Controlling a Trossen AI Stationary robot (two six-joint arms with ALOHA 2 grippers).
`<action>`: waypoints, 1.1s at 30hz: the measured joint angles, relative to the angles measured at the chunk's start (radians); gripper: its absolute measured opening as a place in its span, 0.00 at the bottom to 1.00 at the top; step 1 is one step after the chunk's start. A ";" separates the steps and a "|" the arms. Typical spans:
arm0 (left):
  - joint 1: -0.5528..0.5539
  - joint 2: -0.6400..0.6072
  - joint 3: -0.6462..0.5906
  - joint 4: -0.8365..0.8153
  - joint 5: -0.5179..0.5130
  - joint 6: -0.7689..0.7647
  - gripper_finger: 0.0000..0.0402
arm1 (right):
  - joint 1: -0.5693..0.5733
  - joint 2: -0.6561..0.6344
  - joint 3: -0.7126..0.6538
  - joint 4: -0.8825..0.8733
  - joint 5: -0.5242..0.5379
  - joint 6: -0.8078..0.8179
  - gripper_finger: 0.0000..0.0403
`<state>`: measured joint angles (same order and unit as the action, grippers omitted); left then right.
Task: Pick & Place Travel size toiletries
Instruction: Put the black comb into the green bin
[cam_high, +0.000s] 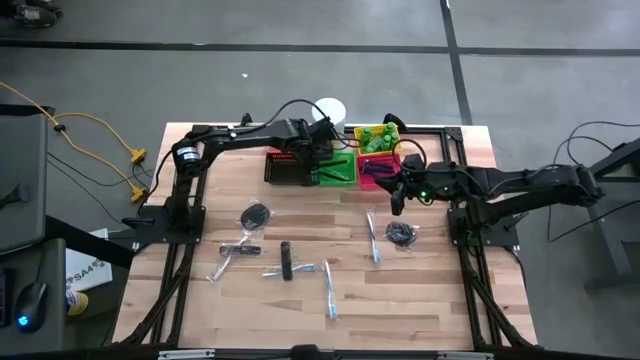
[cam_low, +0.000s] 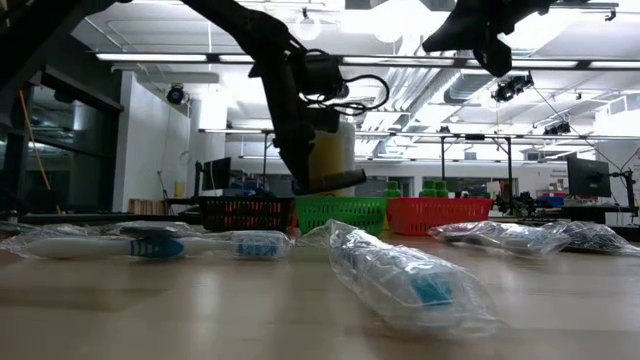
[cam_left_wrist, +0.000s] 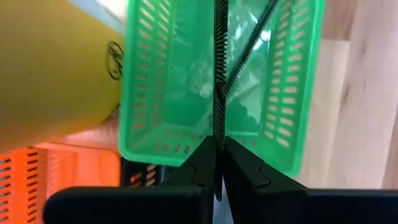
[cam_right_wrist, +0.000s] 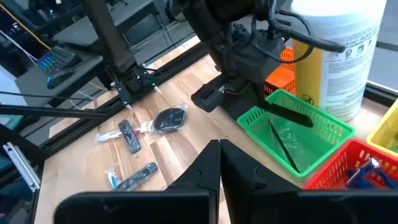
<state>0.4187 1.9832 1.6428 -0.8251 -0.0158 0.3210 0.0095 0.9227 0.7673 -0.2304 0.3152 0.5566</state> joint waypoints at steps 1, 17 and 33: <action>0.000 0.000 0.000 -0.004 -0.001 0.004 0.05 | -0.002 0.004 0.000 0.001 -0.002 0.007 0.01; 0.000 -0.027 0.000 -0.022 -0.008 -0.107 0.26 | -0.010 0.036 0.000 0.009 -0.005 0.079 0.01; -0.079 -0.240 -0.122 -0.196 -0.035 -0.364 0.19 | -0.009 0.036 0.000 0.000 -0.062 0.103 0.01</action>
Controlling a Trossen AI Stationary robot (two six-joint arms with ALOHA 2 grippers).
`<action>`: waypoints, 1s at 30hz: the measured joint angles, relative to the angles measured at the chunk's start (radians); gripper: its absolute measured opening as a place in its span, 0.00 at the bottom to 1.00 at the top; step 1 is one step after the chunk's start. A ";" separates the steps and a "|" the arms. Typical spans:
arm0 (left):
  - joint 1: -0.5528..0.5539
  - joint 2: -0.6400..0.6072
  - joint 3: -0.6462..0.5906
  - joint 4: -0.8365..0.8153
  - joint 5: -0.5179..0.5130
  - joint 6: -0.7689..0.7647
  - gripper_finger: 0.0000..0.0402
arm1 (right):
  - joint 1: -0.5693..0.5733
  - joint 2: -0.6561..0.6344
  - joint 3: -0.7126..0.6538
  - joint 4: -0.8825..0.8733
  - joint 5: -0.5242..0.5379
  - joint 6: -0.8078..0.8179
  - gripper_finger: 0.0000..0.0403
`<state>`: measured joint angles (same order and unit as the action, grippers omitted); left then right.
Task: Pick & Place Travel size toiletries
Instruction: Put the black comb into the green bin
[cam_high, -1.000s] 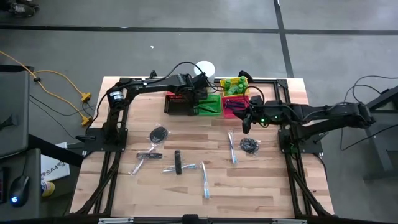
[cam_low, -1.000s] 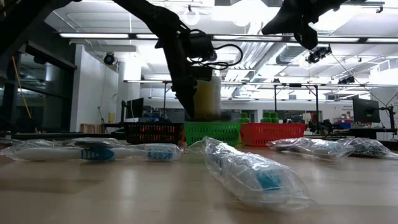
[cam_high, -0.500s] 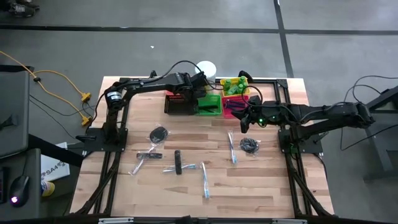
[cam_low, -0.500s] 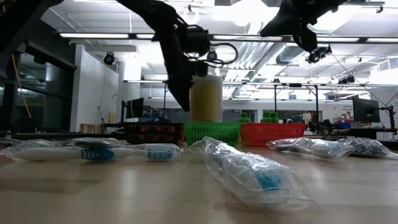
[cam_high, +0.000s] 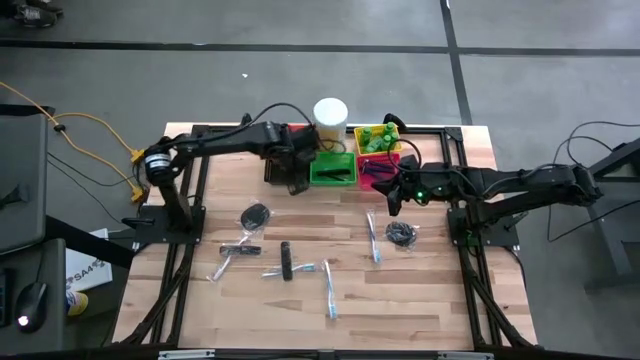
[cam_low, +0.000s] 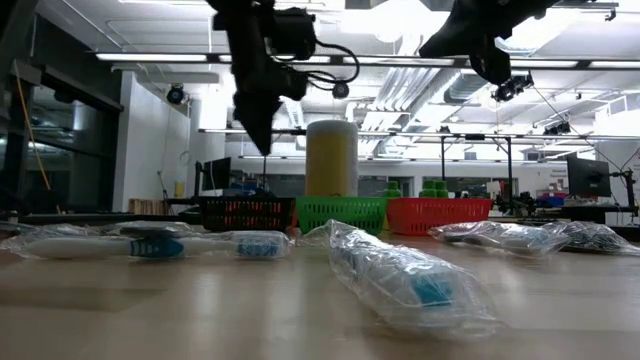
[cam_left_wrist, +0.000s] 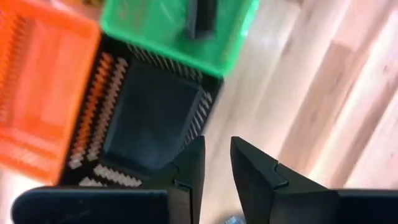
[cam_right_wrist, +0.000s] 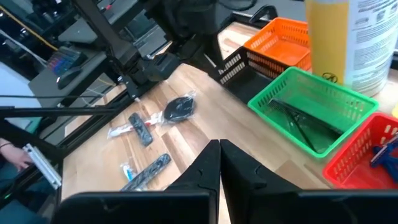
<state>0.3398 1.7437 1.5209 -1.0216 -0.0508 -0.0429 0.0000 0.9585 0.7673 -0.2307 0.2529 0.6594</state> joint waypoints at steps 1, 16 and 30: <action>-0.006 -0.019 -0.030 0.002 0.000 -0.016 0.19 | 0.000 0.000 0.000 0.000 -0.003 0.000 0.01; -0.095 -0.460 -0.597 0.116 0.020 -0.396 0.18 | 0.000 -0.001 0.000 0.000 -0.020 0.037 0.01; -0.092 -0.745 -0.858 0.148 0.091 -0.583 0.18 | 0.000 -0.001 0.000 0.001 0.010 0.056 0.01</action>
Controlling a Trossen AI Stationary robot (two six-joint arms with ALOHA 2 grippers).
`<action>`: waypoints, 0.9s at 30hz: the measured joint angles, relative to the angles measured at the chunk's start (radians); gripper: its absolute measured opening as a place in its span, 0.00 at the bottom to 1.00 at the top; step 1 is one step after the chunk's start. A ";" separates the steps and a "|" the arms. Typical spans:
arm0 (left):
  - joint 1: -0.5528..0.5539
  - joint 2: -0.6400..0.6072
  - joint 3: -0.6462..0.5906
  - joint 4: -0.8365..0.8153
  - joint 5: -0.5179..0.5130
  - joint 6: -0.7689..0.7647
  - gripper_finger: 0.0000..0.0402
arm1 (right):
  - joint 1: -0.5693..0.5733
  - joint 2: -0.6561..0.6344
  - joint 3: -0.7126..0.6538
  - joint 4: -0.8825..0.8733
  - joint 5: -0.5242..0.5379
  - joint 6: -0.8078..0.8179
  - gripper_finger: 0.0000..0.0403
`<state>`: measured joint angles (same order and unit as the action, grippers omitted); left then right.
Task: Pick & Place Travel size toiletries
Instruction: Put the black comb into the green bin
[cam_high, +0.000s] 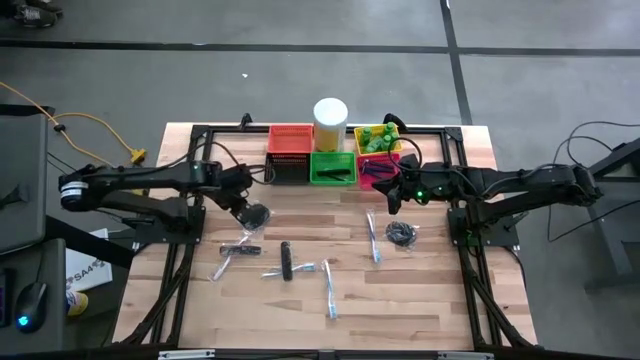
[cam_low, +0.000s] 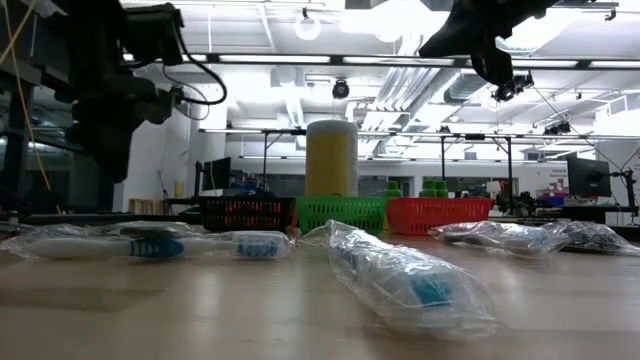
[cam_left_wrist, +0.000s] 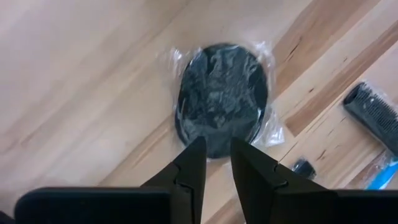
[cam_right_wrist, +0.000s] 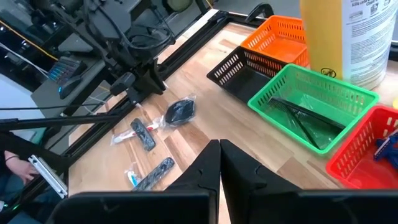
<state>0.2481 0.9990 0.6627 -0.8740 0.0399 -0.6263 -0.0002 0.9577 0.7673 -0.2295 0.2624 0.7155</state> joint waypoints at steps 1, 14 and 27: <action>0.000 -0.009 -0.010 0.001 0.003 -0.010 0.18 | 0.000 0.000 0.000 0.000 0.001 0.000 0.01; 0.000 -0.101 -0.081 0.014 0.067 -0.135 0.19 | 0.000 0.000 0.000 -0.002 0.001 0.023 0.01; 0.000 -0.119 -0.083 0.101 0.074 -0.220 0.19 | 0.000 0.001 0.000 -0.079 -0.003 0.104 0.01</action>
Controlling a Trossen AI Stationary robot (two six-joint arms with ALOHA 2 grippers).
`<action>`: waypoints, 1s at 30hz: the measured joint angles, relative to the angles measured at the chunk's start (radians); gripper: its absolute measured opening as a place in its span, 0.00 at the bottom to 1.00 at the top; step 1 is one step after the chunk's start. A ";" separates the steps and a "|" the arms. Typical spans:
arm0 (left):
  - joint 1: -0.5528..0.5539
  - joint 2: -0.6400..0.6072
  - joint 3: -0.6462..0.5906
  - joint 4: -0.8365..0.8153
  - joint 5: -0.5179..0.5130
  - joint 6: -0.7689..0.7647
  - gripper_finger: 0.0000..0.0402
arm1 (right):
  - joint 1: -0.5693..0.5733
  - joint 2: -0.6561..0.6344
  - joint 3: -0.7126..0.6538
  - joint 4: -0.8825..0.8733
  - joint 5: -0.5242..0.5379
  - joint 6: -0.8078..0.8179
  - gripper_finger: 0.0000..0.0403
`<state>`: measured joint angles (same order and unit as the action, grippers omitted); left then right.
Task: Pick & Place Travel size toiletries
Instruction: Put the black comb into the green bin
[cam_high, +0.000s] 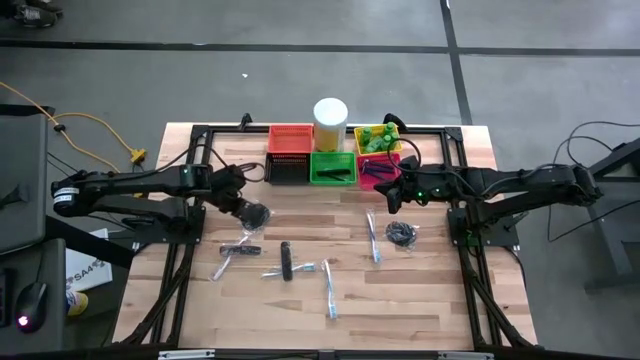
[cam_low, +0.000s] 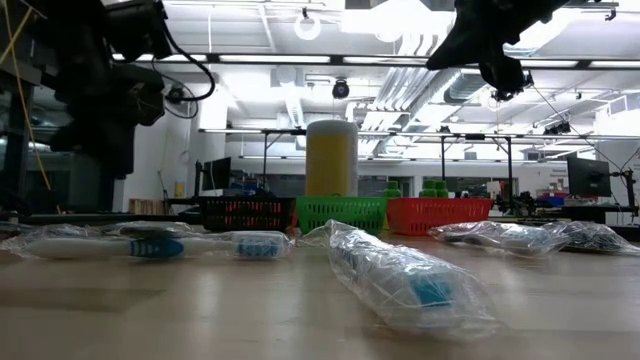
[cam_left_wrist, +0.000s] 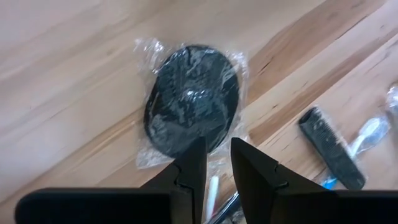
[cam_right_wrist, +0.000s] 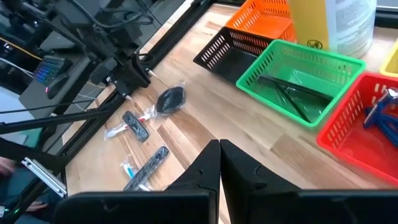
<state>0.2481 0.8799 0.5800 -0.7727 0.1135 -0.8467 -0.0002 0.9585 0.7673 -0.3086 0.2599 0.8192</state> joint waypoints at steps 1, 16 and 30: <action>0.000 0.000 0.000 0.010 0.000 0.000 0.19 | 0.000 0.000 0.000 -0.002 0.000 0.000 0.01; 0.000 -0.046 -0.133 0.151 0.008 -0.123 0.19 | 0.000 0.000 0.000 -0.017 -0.004 0.015 0.01; 0.000 -0.133 -0.163 0.075 -0.016 -0.208 0.37 | 0.000 0.000 0.000 -0.024 -0.008 0.015 0.01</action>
<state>0.2484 0.7471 0.4171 -0.6973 0.0978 -1.0548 -0.0002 0.9585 0.7673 -0.3330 0.2523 0.8341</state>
